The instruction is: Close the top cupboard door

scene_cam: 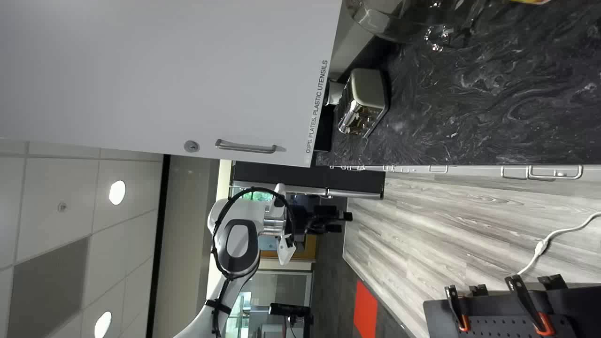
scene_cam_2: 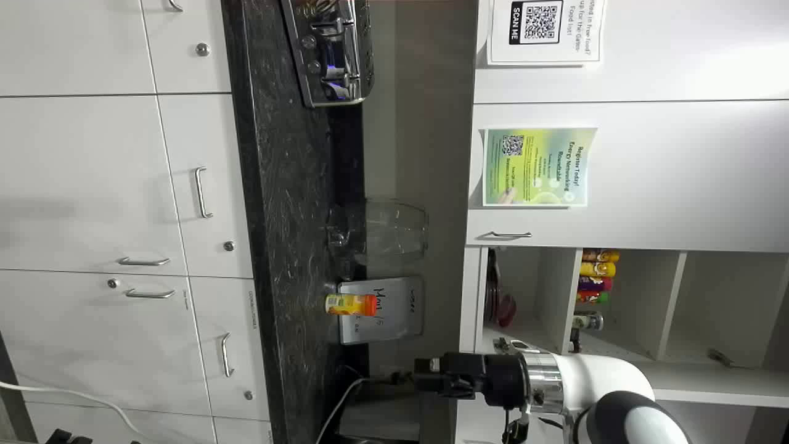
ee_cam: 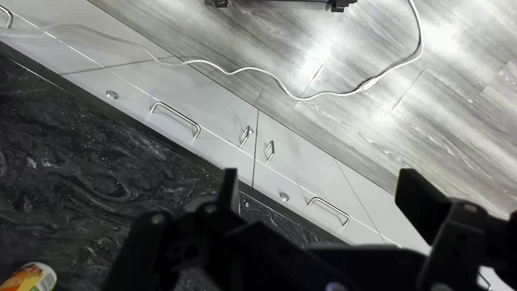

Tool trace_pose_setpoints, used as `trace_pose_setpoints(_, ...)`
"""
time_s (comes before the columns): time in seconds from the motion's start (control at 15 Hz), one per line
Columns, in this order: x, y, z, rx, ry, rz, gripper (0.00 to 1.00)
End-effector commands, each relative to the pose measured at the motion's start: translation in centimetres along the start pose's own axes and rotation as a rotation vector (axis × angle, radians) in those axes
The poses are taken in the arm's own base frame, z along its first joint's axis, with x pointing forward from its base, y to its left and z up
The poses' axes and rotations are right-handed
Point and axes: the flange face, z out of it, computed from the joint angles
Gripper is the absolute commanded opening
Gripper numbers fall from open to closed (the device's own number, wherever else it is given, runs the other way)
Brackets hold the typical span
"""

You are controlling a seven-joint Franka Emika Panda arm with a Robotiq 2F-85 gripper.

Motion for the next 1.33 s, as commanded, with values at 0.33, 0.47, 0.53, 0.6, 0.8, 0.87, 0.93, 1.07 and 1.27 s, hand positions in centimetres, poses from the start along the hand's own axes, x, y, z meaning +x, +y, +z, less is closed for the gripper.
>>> trace_pose_setpoints(0.33,0.0,0.0,-0.1,0.0,-0.001,0.0,1.0)
trace_pose_setpoints(0.47,0.0,0.0,-0.1,0.0,-0.001,0.0,1.0)
trace_pose_setpoints(0.53,0.0,0.0,-0.1,0.0,-0.001,0.0,1.0)
trace_pose_setpoints(0.6,0.0,0.0,-0.1,0.0,-0.001,0.0,1.0)
trace_pose_setpoints(0.8,0.0,0.0,-0.1,0.0,-0.001,0.0,1.0)
trace_pose_setpoints(0.87,0.1,-0.2,-0.3,-0.001,0.011,0.005,1.0)
trace_pose_setpoints(0.93,0.0,-0.4,-0.8,0.0,0.043,0.01,1.0)
trace_pose_setpoints(1.07,-0.7,-0.5,-2.1,0.002,0.09,0.031,1.0)
trace_pose_setpoints(1.27,-2.8,0.2,-4.7,0.012,0.164,0.073,1.0)
